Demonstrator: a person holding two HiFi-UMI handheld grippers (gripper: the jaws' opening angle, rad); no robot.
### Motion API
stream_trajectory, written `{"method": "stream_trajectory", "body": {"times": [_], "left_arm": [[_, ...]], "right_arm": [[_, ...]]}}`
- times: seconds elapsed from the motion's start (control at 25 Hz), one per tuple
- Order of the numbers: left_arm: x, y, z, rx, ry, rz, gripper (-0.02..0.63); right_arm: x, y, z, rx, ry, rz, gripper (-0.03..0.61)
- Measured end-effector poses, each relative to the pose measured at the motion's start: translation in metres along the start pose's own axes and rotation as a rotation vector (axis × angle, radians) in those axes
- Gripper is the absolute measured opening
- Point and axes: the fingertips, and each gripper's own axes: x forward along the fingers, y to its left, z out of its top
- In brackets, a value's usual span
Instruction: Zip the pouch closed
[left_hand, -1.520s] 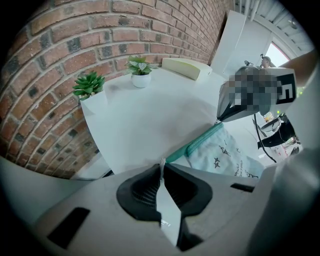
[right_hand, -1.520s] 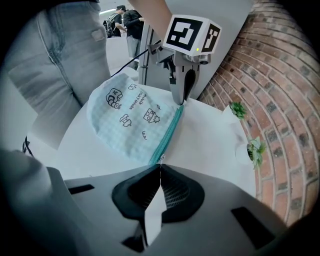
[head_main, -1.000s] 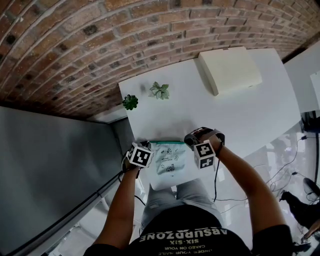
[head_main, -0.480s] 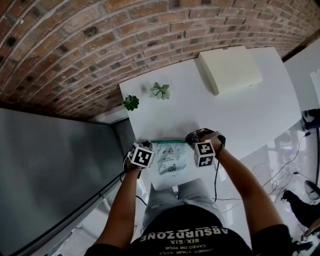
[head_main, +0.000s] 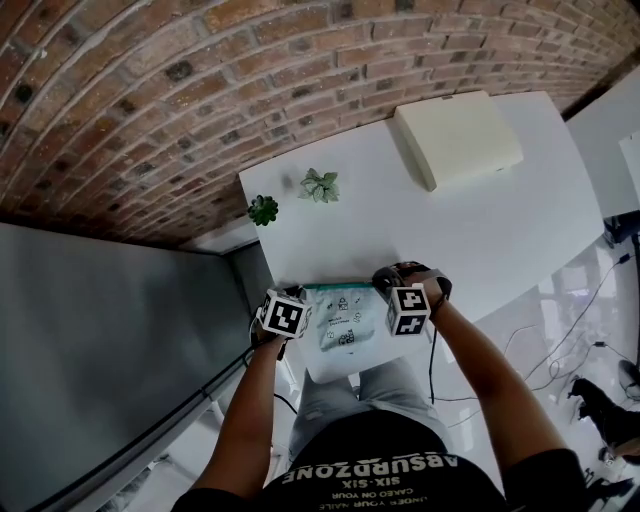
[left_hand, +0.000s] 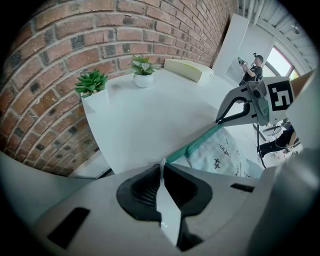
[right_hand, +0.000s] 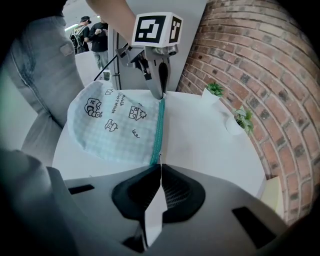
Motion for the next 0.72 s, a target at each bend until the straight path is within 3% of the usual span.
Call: {"method": "stream_trajectory", "body": {"times": [0.16, 0.28, 0.4, 0.56, 0.72], "left_arm": [[0.005, -0.002, 0.003, 0.023, -0.041, -0.001, 0.028], [0.001, 0.000, 0.001, -0.001, -0.036, 0.015, 0.028], [0.000, 0.003, 0.002, -0.060, -0.068, 0.010, 0.028], [-0.008, 0.005, 0.004, -0.159, -0.133, 0.004, 0.028], [-0.019, 0.007, 0.007, -0.227, -0.209, -0.011, 0.028]], "right_arm": [[-0.001, -0.004, 0.001, 0.097, -0.027, 0.000, 0.000], [-0.001, -0.005, 0.000, 0.109, -0.035, -0.032, 0.000], [-0.003, -0.004, 0.000, 0.130, -0.047, -0.055, 0.005], [-0.008, -0.004, 0.003, 0.173, -0.078, -0.086, 0.061], [-0.024, -0.014, 0.012, 0.262, -0.156, -0.163, 0.067]]}}
